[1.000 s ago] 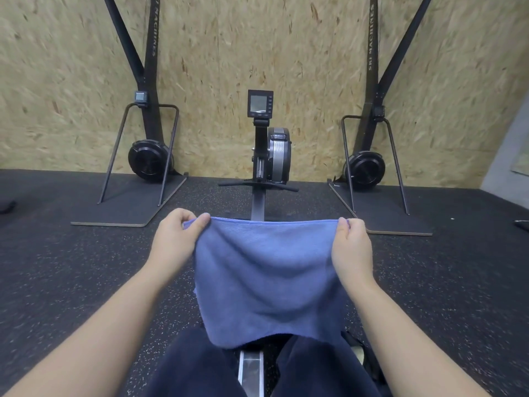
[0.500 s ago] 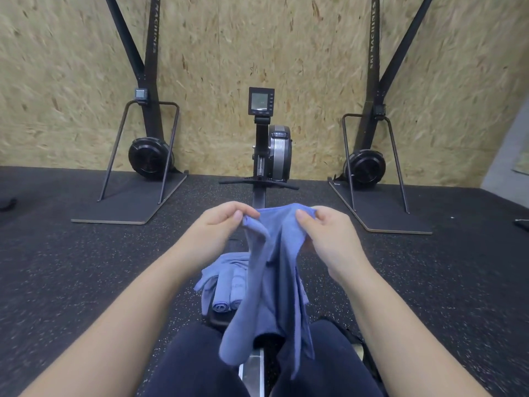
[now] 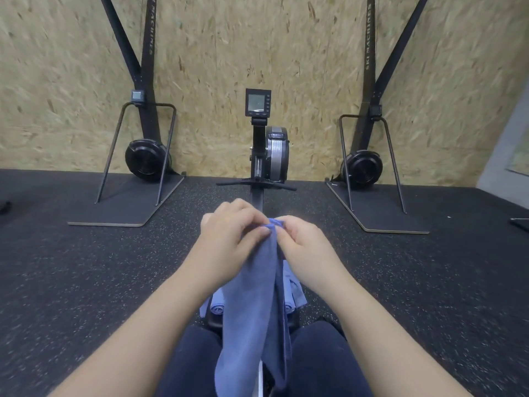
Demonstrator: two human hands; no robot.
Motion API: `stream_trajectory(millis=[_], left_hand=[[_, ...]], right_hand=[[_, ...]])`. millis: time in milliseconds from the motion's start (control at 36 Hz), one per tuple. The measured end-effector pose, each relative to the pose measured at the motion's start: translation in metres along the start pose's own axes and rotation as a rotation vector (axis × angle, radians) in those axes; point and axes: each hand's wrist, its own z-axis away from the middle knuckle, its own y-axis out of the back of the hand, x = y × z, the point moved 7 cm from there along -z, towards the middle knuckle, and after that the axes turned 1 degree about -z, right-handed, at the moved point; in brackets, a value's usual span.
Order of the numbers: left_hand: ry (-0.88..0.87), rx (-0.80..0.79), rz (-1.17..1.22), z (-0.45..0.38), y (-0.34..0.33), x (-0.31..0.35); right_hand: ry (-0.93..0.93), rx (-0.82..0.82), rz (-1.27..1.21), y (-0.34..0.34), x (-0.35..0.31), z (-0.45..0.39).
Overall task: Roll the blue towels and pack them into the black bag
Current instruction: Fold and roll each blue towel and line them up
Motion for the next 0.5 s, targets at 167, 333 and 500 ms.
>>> stream_trajectory(millis=[167,333,500], left_hand=[[-0.023,0.033,-0.069,0.0027,0.0038,0.0036],[0.05,0.054,-0.019,0.0047,0.0044,0.0035],[0.106,0.058,0.016,0.0026,0.0049,0.0032]], right_hand=[[0.004,-0.07,-0.039,-0.0035,-0.0026,0.0042],[0.022,-0.109,-0.054,-0.0048,-0.0058,0.006],[0.03,-0.086,-0.105,-0.005,-0.0062,0.0055]])
